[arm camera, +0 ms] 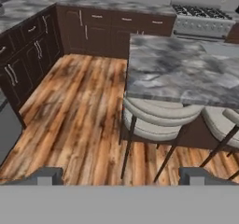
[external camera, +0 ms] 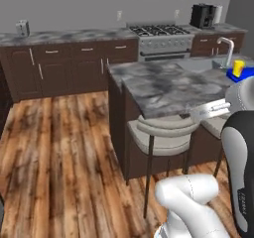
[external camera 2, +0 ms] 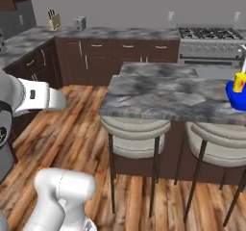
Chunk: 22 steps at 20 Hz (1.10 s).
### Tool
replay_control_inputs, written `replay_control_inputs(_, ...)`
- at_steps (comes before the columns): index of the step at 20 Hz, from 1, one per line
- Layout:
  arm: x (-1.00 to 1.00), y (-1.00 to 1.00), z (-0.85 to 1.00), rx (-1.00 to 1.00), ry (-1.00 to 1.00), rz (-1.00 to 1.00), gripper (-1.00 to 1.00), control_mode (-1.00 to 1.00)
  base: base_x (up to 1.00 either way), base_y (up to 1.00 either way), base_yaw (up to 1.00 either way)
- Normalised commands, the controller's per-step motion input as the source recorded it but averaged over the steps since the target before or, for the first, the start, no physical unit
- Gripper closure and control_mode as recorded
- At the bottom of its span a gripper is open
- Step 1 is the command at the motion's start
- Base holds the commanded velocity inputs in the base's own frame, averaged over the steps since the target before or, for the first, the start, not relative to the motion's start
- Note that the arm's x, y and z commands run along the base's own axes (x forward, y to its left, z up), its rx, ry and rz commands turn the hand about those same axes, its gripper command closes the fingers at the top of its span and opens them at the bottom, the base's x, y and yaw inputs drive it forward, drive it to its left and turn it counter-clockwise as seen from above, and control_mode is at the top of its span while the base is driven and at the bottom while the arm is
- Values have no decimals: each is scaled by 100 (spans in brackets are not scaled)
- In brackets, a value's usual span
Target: There is a tray on the dining counter. Grab the cup, mug, and pitcher and place them on the tray. The pitcher may be placed next to the tray if it cannot fit the tray.
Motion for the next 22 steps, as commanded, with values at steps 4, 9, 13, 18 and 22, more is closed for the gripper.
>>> replay_control_inputs(4, 0, 0, 0, 0, 0, 0, -100, 100, 66, 100, -5)
replay_control_inputs(9, 0, 0, 0, 0, 0, 0, -100, 100, 92, 100, 0)
replay_control_inputs(13, 0, 0, 0, 0, 0, 0, -100, 100, 100, 84, 0)
replay_control_inputs(18, 0, 0, 0, 0, 0, 0, -100, 100, 100, 4, 0)
replay_control_inputs(22, 0, 0, 0, 0, 0, 0, -100, 100, 99, -40, 0)
